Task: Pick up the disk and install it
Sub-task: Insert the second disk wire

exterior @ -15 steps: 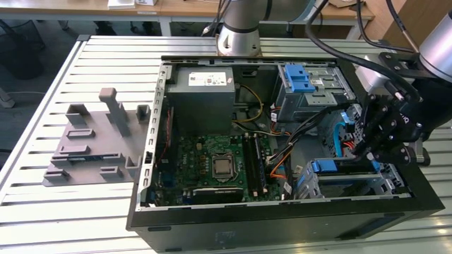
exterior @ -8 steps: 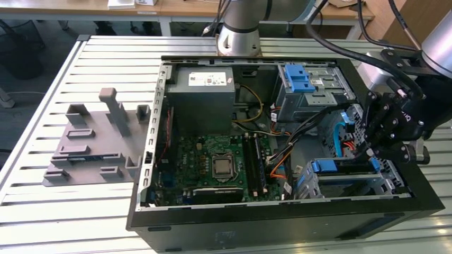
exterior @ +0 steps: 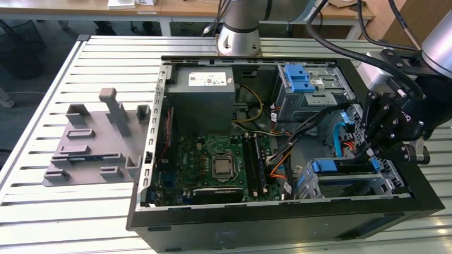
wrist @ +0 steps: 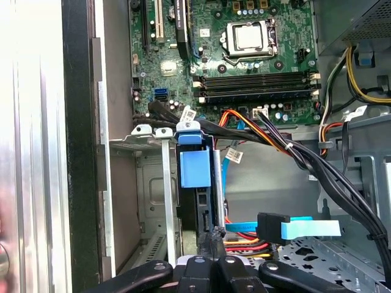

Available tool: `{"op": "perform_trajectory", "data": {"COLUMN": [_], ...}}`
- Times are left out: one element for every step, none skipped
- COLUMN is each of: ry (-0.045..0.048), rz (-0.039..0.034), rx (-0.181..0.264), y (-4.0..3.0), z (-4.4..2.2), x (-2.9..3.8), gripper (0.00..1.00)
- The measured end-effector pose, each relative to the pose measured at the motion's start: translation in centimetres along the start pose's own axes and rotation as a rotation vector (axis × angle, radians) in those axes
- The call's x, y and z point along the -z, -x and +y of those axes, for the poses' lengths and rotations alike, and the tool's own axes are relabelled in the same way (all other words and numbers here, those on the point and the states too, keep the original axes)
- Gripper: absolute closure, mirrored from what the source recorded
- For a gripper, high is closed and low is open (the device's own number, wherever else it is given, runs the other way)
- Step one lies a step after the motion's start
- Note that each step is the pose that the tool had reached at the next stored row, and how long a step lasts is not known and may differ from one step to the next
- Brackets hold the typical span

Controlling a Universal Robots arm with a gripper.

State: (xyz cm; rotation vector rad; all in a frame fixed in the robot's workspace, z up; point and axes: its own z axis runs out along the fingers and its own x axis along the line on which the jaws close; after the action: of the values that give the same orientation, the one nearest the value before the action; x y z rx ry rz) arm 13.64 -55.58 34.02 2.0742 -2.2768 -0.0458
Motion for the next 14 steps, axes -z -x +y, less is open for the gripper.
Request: {"op": "perform_trajectory", "data": {"ry": [0.0,0.0,0.0,0.0,0.0,0.0001,0.0,-0.0008,-0.0031,-0.0067,-0.01,-0.0121,-0.0134,-0.0139], "rz": [0.0,0.0,0.0,0.0,0.0,0.0,0.0,-0.0002,-0.0003,-0.0008,-0.0019,-0.0025,-0.0026,-0.0028], "rx": [0.0,0.0,0.0,0.0,0.0,0.0,0.0,0.0,0.0,0.0,0.0,0.0,0.0,0.0], "y": [0.0,0.0,0.0,0.0,0.0,0.0,0.0,-0.01,-0.01,-0.02,-0.02,-0.03,-0.03,-0.04], "z": [0.0,0.0,0.0,0.0,0.0,0.0,0.01,0.05,0.09,0.15,0.2,0.25,0.31,0.35], "x": [0.0,0.0,0.0,0.0,0.0,0.0,0.0,-0.01,-0.01,0.0,-0.01,0.0,0.01,0.03], "gripper": [0.89,0.89,0.89,0.89,0.89,0.89,0.89,0.89,0.89,0.89,0.89,0.89,0.89,0.89]}}
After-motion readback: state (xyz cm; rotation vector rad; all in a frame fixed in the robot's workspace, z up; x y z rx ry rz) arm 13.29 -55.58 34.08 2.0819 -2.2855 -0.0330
